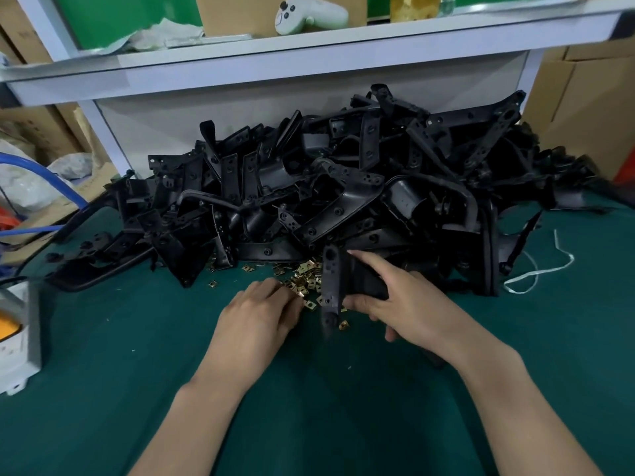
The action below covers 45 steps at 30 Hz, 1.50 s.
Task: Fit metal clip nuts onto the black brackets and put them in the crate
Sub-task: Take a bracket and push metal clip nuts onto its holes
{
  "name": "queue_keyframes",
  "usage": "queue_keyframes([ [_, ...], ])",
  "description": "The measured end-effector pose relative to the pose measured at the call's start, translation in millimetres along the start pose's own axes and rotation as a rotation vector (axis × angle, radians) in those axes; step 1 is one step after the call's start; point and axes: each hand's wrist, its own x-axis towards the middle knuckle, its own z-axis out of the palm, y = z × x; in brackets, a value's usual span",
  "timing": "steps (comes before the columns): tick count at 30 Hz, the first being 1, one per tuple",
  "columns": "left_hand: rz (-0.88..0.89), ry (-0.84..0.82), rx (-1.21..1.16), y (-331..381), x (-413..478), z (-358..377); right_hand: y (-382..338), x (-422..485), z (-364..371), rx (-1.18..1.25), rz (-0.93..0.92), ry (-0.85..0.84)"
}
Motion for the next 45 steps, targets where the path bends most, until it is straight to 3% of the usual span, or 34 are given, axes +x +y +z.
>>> queue_keyframes([
  [4, -0.018, 0.061, -0.089, -0.9, 0.6, -0.8, -1.3, -2.2, -1.0, -0.282, -0.042, 0.011],
  [7, -0.243, 0.148, -0.488, 5.1, 1.2, -6.9, -1.8, -1.8, 2.5, -0.507, -0.042, 0.020],
  [10, -0.453, 0.139, -0.877, 11.6, 4.3, -10.7, -0.3, 0.4, 8.3, -0.571, -0.042, 0.000],
  [17, -0.606, 0.019, -1.330, 16.7, 9.1, -10.0, -0.1, 3.3, 17.1, -0.529, -0.055, 0.081],
  [21, -0.661, -0.038, -1.542, 16.6, 11.2, -8.5, 0.2, 3.6, 20.9, -0.502, -0.098, 0.046],
  [45, -0.573, -0.028, -1.599, 20.9, 12.0, -10.1, 7.9, 8.5, 21.9, -0.399, -0.118, 0.060],
])
